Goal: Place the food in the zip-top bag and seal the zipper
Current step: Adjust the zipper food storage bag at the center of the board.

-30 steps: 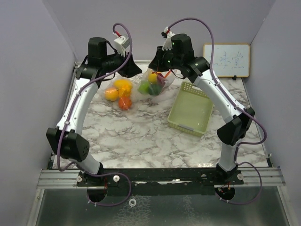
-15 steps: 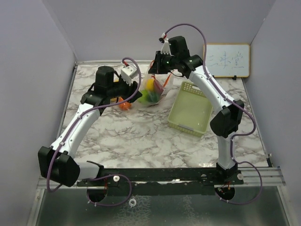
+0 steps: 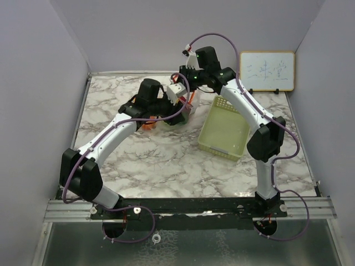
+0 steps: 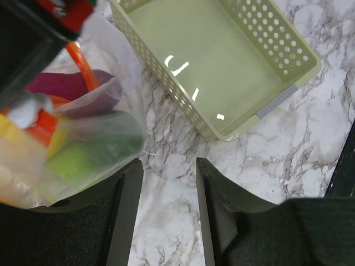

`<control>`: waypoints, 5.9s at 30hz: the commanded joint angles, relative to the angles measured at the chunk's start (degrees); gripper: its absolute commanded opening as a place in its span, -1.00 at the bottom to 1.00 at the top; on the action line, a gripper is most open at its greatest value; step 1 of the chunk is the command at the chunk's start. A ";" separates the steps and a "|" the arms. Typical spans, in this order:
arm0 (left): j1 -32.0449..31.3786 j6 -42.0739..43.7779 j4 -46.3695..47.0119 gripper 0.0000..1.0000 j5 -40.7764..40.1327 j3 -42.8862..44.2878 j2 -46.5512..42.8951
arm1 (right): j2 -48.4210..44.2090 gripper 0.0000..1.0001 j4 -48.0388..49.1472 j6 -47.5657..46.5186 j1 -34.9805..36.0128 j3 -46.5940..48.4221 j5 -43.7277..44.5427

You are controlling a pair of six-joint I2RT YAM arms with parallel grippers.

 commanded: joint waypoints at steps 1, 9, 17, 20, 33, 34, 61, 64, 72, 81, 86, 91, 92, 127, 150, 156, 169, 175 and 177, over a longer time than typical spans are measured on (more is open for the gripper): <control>-1.46 0.89 0.52 -0.07 -0.65 1.42 3.46 | -2.02 -0.96 1.66 0.02 0.24 0.27 -2.88; -2.03 0.89 0.52 -0.07 -0.65 -3.70 3.41 | -4.46 -0.96 0.93 -0.48 0.16 -2.18 -3.76; -1.95 0.89 0.52 -0.07 -0.65 -1.19 2.42 | -5.35 -0.96 0.95 -0.73 -0.20 -2.00 -4.01; -1.75 0.89 0.52 -0.07 -0.65 -2.89 -0.91 | -5.37 -0.96 0.79 -0.95 -0.25 -1.95 -3.84; 3.59 0.89 0.52 -0.07 -0.65 -2.14 2.03 | -5.27 -0.96 0.65 -1.08 -0.29 -1.76 -5.64; 4.41 0.89 0.52 -0.07 -0.65 -1.84 2.90 | -5.51 -0.96 0.61 -1.13 -0.29 -2.09 -5.75; 7.95 -11.85 62.86 -0.10 -14.15 5.97 12.54 | -6.04 -0.96 -0.23 -0.84 -0.29 -1.98 -6.85; 7.91 -12.26 62.64 -1.00 -14.28 4.70 12.54 | -6.11 -0.96 -0.42 -0.66 -0.36 -1.60 -6.71; 8.60 -13.48 55.82 -1.00 -7.32 1.81 10.08 | -7.35 -0.96 -4.15 -1.33 -0.57 -0.50 1.31; 9.12 -21.16 53.05 -1.00 -0.57 -12.95 1.31 | -9.93 -0.32 -7.50 -3.07 -4.69 3.28 16.60; 9.02 -28.66 59.54 -1.00 4.35 -19.24 -0.68 | -11.42 0.07 -9.20 -4.67 -6.11 0.04 23.79; 9.01 -31.71 61.77 -1.00 5.84 -21.21 -1.00 | -12.66 0.11 -7.36 -5.55 -6.62 -8.70 23.92; 8.98 -31.68 61.67 -1.00 6.11 -21.10 -1.16 | -12.50 0.11 -7.05 -5.32 -6.62 -9.44 23.08; 5.94 -19.20 46.14 -1.00 -1.15 -29.37 -7.54 | -18.09 -0.96 4.34 -9.08 -6.70 -19.45 40.05; 6.32 -25.63 56.30 -0.24 -0.48 -35.53 -9.47 | -21.72 -0.92 11.82 -3.40 -6.67 -31.02 15.18; 6.24 -27.60 63.22 -0.40 1.22 -34.76 -3.12 | -23.13 -0.85 12.78 -4.17 -6.68 -34.56 9.08; 6.43 -26.11 56.25 -1.00 4.48 -33.72 -8.09 | -32.34 0.52 14.34 -20.27 -6.65 -33.91 9.75; 6.85 -27.38 56.58 -1.00 9.01 -34.01 -9.80 | -30.14 0.33 21.18 -23.88 -6.62 -37.00 -16.17; 6.85 -27.70 56.60 -1.00 10.05 -34.12 -9.74 | -29.22 0.28 25.03 -22.54 -6.62 -39.49 -22.07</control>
